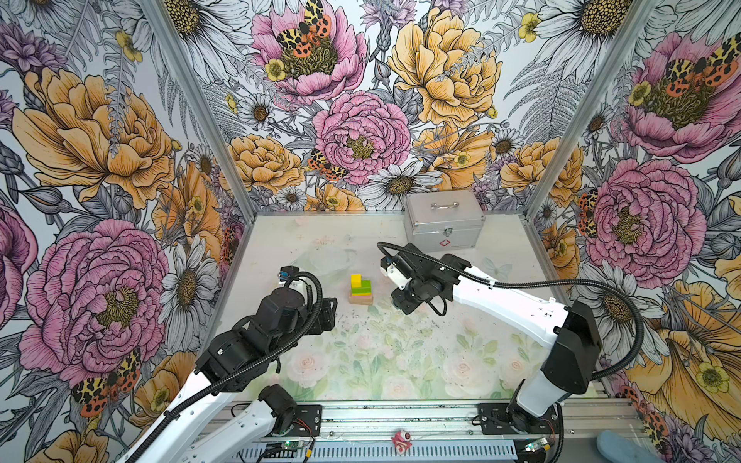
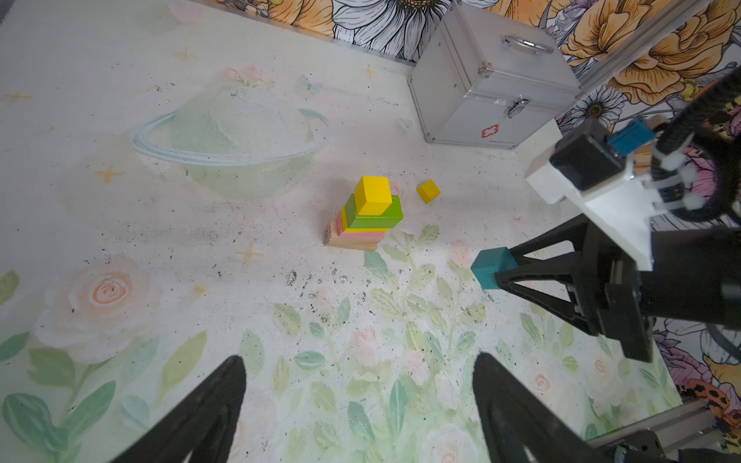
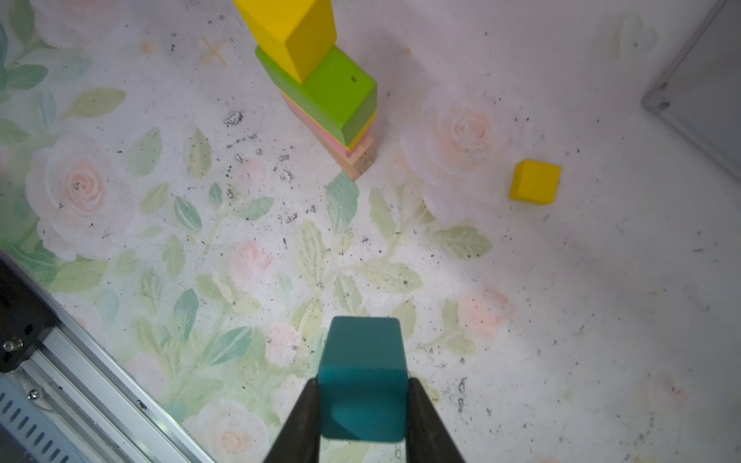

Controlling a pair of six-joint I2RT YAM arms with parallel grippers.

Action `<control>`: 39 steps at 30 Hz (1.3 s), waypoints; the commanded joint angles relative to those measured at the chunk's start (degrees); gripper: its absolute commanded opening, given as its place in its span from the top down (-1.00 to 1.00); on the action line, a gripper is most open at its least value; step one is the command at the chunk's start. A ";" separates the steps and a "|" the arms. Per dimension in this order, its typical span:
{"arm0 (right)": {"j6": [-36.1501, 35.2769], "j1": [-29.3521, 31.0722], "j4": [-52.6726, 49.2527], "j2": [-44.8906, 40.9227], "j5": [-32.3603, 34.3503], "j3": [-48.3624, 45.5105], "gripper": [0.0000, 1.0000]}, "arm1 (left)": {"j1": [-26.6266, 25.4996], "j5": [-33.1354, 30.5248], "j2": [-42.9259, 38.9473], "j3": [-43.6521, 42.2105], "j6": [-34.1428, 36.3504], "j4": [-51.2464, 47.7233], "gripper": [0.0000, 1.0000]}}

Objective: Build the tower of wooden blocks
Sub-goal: 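Lift the teal cube and carry it toward the block stack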

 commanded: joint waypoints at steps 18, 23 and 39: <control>-23.94 -5.11 -5.60 13.61 -9.21 20.07 0.56 | 16.28 7.91 6.46 1.34 5.11 -0.47 -0.98; -25.80 -5.21 -6.03 17.95 -9.55 24.26 0.55 | 24.09 13.81 6.06 -0.76 6.33 1.75 -0.98; -30.12 -4.90 -11.60 23.63 -9.29 33.55 0.54 | 30.64 20.55 7.35 -2.02 8.73 4.37 -0.97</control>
